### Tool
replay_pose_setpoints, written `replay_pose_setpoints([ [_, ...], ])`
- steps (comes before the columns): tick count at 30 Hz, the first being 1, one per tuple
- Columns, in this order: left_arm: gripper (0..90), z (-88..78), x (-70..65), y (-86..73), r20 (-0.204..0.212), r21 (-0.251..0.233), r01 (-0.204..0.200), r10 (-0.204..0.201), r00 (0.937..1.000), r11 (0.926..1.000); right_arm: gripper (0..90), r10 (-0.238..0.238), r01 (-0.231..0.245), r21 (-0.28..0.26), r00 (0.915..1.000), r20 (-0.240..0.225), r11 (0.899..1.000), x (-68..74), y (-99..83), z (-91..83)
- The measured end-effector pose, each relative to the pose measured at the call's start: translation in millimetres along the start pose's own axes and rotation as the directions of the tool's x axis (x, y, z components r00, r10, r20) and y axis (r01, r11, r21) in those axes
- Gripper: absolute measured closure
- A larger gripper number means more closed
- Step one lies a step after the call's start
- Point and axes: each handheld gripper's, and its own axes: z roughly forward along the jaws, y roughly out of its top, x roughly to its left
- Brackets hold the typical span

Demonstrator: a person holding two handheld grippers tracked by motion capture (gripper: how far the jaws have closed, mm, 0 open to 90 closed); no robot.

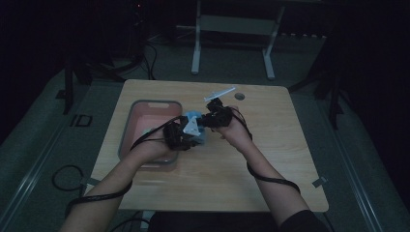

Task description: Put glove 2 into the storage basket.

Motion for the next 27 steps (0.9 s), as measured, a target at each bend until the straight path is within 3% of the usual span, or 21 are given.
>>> replay_pose_setpoints([
  [15, 76.2, -24.0, 7.5, -49.1, -0.028, 0.039, 0.063, -0.062, 0.9977, 0.9973, 77.1, -0.03, 0.03, 0.0, 0.997, -0.071, 1.0, 29.6, 25.1, 45.1],
  [27, 76.2, -46.0, 13.4, -93.7, -0.05, 0.079, 0.121, -0.118, 0.9918, 0.9895, 77.1, -0.048, 0.049, 0.003, 0.9912, -0.123, 0.999, 58.1, 45.2, 88.3],
])
